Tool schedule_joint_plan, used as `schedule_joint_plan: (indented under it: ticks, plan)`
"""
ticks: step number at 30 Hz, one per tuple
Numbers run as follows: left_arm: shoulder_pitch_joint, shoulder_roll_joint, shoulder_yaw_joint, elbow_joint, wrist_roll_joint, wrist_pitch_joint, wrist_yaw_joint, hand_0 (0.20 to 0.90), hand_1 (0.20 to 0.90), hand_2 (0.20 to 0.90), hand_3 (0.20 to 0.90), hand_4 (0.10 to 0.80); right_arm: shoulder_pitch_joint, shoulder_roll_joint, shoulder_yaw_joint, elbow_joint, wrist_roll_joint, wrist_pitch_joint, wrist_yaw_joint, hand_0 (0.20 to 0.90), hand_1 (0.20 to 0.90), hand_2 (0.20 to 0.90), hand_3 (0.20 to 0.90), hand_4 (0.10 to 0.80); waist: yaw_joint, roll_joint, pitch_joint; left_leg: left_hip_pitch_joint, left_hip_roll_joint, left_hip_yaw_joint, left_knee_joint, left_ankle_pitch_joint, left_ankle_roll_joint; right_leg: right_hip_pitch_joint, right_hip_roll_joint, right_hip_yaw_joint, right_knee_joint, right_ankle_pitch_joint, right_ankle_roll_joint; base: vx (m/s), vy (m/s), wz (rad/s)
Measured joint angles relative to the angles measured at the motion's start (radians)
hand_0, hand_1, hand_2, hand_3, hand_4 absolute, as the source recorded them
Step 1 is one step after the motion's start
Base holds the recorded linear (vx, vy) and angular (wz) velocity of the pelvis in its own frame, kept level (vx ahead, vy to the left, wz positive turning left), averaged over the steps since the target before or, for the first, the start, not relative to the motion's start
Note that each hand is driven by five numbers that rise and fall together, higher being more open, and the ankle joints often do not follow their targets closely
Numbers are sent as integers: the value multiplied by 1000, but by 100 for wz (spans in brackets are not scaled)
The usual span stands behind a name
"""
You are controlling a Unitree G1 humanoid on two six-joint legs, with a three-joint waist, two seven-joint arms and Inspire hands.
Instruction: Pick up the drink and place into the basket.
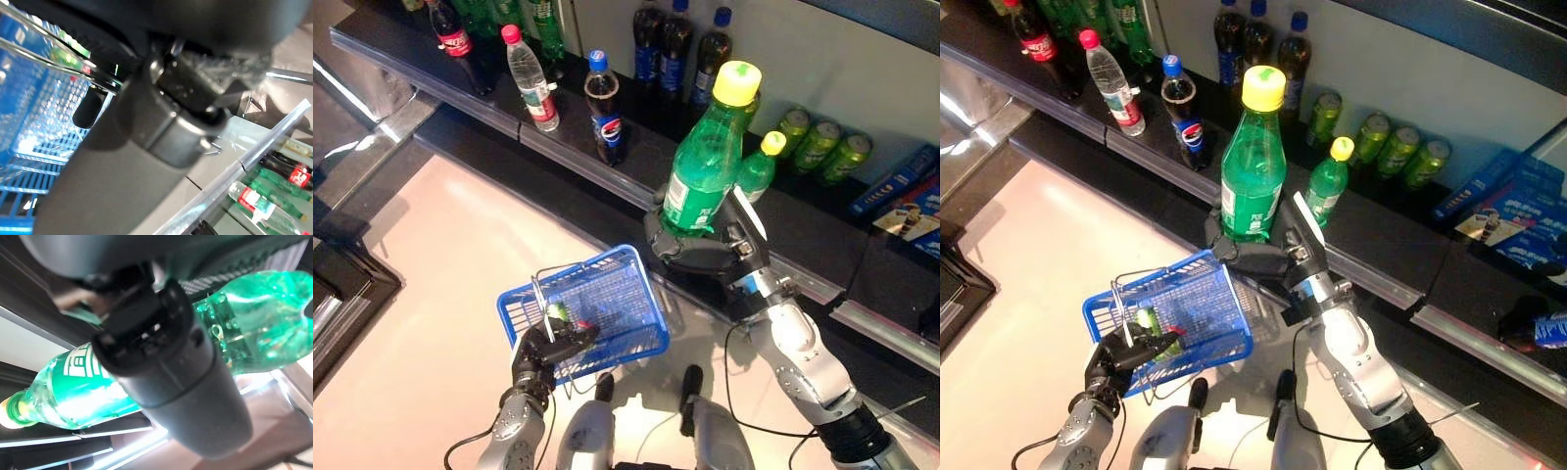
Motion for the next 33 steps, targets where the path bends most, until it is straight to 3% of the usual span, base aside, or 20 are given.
schedule_joint_plan:
  ticks: [8, 16, 21, 33]
  plan:
    - [15, 72, -37, -147, -39, 44, -69, 300, 300, 300, 200, 100, -112, 78, 142, 39, 18, 13, -105, 300, 300, 300, 200, 100, 62, 2, -1, -6, -3, -58, -1, 9, -7, 35, -7, -61, -15, -6, 0, 4, -21, 22]
    - [16, 106, -48, -222, -95, 95, -92, 300, 300, 300, 200, 100, -138, 157, 193, 116, 24, 13, -200, 300, 300, 300, 200, 100, 119, 1, -1, -7, -18, -101, 0, 14, -5, 58, -22, -69, -15, -20, 13, 3, -18, 18]
    - [10, 139, -78, -273, -111, 102, -109, 300, 300, 300, 200, 100, -138, 168, 231, 252, -28, 16, -231, 300, 300, 300, 200, 100, 139, 1, -1, -16, -19, -115, 3, 15, -6, 58, -24, -82, -15, -22, 15, -10, 2, 8]
    - [-25, 191, -59, -346, -152, 101, -209, 300, 300, 300, 200, 100, -93, 170, 304, 638, -181, 56, -242, 300, 300, 300, 200, 100, 191, 1, -1, -18, -34, -152, 2, 20, -2, 74, -39, -112, -15, -30, 24, 9, -13, 8]
